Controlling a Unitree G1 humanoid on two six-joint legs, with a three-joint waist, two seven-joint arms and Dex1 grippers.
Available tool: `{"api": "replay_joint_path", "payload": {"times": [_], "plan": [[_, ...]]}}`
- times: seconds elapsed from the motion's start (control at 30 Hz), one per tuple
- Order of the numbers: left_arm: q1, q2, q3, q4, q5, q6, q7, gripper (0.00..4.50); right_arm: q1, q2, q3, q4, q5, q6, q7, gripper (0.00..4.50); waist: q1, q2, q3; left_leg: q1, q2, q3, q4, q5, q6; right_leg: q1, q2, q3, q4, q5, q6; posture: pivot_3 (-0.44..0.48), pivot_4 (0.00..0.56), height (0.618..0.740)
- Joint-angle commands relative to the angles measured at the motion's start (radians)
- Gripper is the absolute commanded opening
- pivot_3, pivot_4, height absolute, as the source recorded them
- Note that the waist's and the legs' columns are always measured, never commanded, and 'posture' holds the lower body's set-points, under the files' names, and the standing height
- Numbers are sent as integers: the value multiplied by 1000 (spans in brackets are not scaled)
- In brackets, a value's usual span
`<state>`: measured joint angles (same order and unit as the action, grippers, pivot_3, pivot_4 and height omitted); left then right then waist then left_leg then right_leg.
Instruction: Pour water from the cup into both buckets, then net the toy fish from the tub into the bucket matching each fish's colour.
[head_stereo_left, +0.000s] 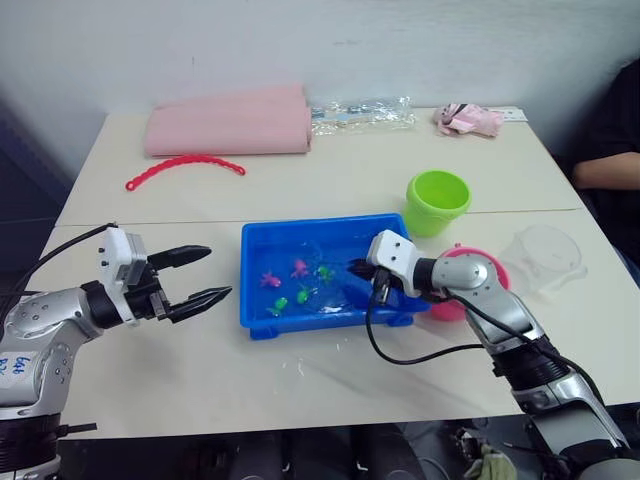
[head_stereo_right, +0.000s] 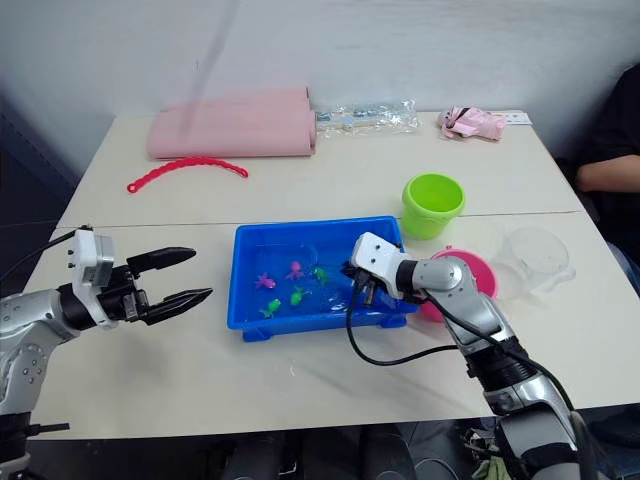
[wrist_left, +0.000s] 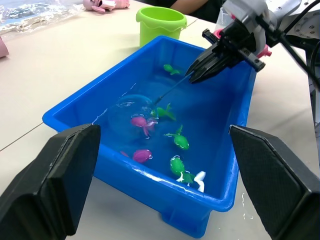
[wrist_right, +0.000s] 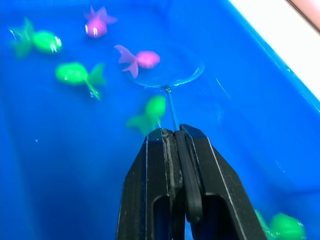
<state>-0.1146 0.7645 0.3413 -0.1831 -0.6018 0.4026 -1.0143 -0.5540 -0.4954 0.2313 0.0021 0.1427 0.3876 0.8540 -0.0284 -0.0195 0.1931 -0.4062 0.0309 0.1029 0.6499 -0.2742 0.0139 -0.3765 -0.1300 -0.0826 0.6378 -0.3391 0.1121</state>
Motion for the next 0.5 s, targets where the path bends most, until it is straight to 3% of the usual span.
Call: {"api": "replay_joint_path", "payload": {"times": [0.03,0.2,0.5], "plan": [[-23,13,-1,-1,-1,-17,-11,4454,10,12,-98,-98,119,142,-11,0,0,0,0,0,0,0,0,0,0,0,0,0,0,0,0,0,150,740],[-57,10,-19,26,6,-28,-27,4454,29,-4,-174,-167,209,258,-15,0,1,0,0,0,0,0,0,0,0,0,-1,0,0,0,0,0,150,740],[-191,-19,-101,61,-18,-4,-68,4454,144,-125,-284,-289,253,228,13,0,2,0,0,0,-1,1,-1,0,1,0,1,0,-1,0,0,0,150,740]]}}
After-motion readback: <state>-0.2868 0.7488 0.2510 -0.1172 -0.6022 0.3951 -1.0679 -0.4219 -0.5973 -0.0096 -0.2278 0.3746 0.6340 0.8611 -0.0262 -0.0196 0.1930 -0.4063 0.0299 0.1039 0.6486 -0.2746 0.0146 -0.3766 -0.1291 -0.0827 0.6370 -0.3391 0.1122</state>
